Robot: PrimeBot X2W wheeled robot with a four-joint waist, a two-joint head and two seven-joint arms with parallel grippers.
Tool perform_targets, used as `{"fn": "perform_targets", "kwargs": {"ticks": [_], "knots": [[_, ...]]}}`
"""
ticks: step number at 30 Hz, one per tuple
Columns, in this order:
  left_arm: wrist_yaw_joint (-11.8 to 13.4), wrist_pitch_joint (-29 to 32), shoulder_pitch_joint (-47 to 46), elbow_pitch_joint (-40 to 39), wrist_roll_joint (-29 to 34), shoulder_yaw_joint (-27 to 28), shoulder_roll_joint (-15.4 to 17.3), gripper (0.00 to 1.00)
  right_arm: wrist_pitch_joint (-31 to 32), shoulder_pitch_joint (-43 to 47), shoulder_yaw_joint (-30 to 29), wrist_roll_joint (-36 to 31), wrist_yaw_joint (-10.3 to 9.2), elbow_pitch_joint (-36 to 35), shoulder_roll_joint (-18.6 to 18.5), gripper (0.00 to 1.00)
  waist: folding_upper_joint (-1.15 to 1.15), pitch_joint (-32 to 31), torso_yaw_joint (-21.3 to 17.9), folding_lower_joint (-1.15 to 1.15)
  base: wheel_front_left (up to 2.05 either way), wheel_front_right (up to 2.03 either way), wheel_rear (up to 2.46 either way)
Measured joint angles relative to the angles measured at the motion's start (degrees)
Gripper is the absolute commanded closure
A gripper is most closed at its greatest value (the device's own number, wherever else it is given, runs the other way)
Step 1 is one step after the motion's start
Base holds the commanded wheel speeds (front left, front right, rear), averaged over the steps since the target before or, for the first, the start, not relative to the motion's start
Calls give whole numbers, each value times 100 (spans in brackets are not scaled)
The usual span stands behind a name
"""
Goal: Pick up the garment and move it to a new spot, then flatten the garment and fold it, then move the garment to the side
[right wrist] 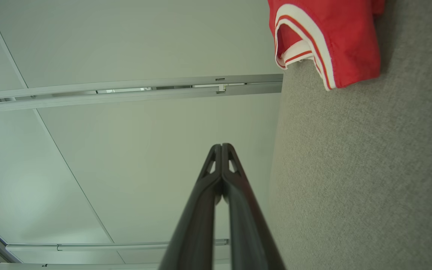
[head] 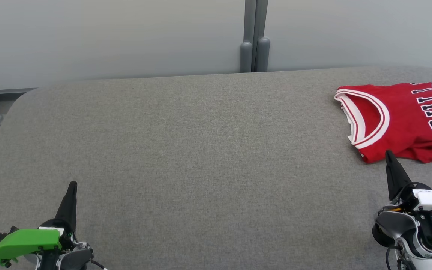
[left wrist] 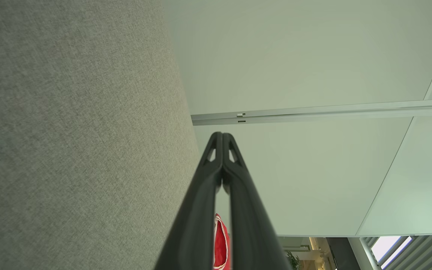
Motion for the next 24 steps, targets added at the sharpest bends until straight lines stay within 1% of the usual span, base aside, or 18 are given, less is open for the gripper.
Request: {"fn": "perform_targets", "kwargs": {"ticks": [24], "knots": [[-1, 0, -4, 4, 1, 14, 0, 100, 7, -1, -12, 0, 1, 15, 4, 100, 0, 0, 0, 0, 0, 0, 0]]}}
